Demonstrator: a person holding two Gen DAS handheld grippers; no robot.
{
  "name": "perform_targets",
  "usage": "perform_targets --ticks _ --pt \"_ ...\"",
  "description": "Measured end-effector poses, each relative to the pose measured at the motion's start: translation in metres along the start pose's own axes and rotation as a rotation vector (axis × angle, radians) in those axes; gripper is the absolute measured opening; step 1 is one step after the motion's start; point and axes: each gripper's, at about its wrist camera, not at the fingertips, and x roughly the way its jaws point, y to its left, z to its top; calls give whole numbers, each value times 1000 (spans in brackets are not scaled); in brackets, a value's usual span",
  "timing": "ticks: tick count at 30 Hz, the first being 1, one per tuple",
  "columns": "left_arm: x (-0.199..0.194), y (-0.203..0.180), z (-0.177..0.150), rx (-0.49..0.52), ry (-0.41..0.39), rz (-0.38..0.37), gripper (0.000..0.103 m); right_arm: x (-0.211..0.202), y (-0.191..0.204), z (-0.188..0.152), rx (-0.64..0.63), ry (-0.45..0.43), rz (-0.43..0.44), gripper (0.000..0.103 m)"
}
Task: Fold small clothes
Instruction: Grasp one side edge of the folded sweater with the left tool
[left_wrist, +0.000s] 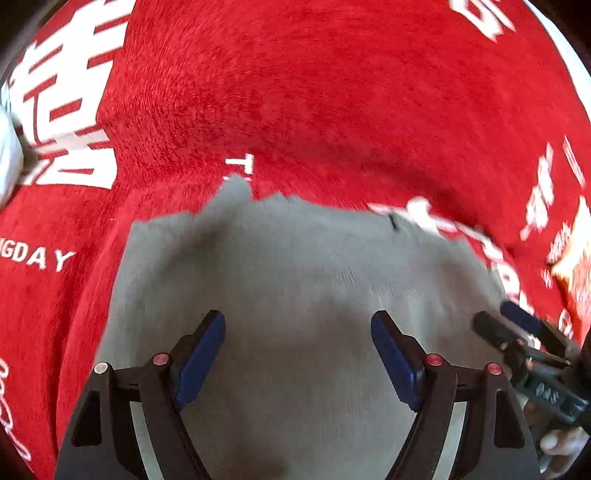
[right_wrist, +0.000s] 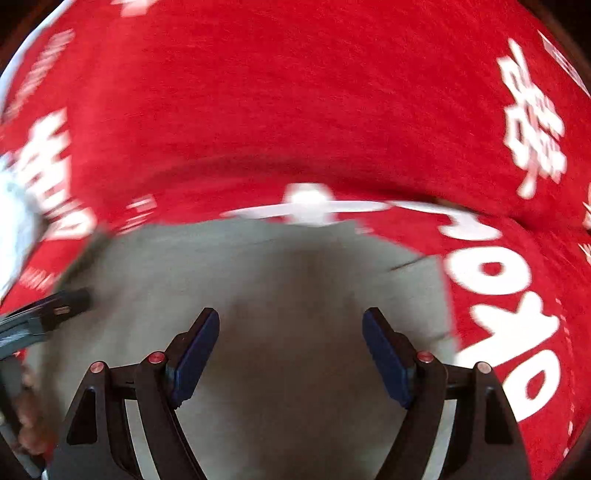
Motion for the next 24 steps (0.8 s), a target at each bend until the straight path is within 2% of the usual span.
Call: perform_targets --ticks 3,5,7,9,12,15,18,19,20,24 --pt "0 -3 -22 60 -6 89 82 1 26 -20 -117 10 -20 83" --pt "-4 1 -30 100 -25 134 82 9 22 -29 -130 35 -66 83" --pt "-14 17 -31 85 -20 135 82 6 2 -32 -60 12 -81 83" --pt "-27 27 -33 32 -20 114 82 -4 -17 -34 13 1 -135 83" --pt "-46 24 -48 -2 -44 32 82 -33 -17 -43 63 -59 -73 83" --pt "-48 4 -71 68 -57 59 82 -41 16 -64 -32 -82 -16 83" --pt "-40 5 -93 88 -32 125 82 -26 35 -89 -116 -29 -43 83" --pt "-43 11 -100 84 -47 130 82 -21 31 -97 -117 -18 -60 83" --pt "-48 14 -105 86 -63 133 82 -25 23 -105 -99 -61 -43 83" --pt "-65 35 -124 77 -80 134 82 -38 -10 -118 -45 -80 -84 84"
